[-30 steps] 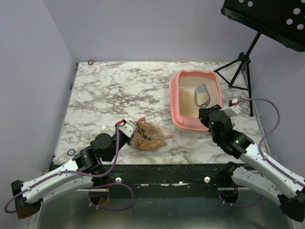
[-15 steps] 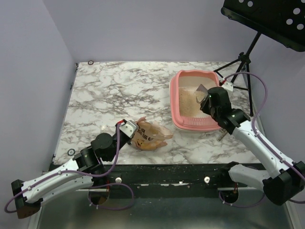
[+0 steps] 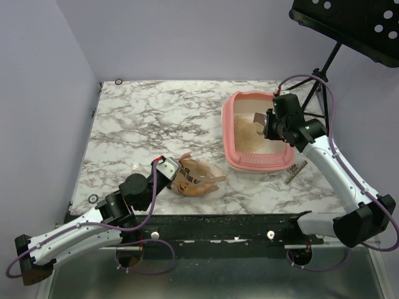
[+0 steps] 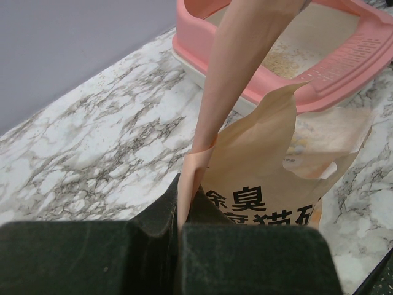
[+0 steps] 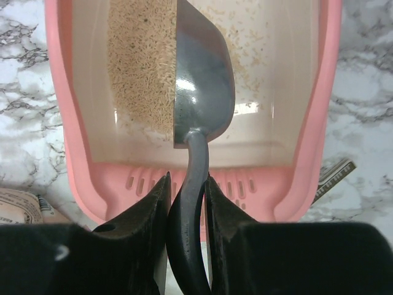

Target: Fill the litter box with clean litter

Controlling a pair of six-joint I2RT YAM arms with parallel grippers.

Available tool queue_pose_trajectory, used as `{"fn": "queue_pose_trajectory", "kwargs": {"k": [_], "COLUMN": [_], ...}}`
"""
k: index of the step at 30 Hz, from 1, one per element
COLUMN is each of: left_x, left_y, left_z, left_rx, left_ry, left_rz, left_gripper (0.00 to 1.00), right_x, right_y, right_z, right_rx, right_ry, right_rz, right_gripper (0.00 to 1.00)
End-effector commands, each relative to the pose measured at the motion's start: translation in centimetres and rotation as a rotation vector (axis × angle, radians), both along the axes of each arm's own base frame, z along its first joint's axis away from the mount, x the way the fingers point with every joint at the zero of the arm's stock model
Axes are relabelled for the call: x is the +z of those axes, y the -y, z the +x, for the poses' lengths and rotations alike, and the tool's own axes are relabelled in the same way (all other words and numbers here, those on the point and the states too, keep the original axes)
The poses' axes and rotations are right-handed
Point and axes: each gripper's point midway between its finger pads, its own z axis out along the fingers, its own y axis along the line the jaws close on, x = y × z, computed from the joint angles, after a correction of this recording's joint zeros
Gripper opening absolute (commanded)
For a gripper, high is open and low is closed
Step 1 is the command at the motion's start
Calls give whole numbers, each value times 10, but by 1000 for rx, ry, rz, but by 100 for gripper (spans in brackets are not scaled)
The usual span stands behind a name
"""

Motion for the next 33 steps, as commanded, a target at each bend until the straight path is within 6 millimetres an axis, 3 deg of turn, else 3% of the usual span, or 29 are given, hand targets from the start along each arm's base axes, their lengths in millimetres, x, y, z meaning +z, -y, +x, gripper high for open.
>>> {"fn": "queue_pose_trajectory", "kwargs": {"k": [1,14,19,24,28,33], "left_x": [50,50,49,46,45,41], "left_y": [0,2,2,4,5,6], "left_z": [-1,-3,-2,-2,-1,1], "left_rx": [-1,-16,-13,-19,-16,-13], "left_ry": [78,74,76,74,75,76], "left_rz": [-140,-142,-142,-129,-123,-111], "left_gripper": [0,0,0,0,0,0], "right_x": [17,29,64,104,126,119], "right_y": [6,16,5,-22,-59,-109], "right_z": [-2,6,10,10,9,17], "right_rx": [101,172,194,270,389,537], "right_ry": [-58,-199,-93,40,155,203], "right_rz": [-114,-274,-223,-126,3,176], "right_gripper": [0,0,0,0,0,0]}}
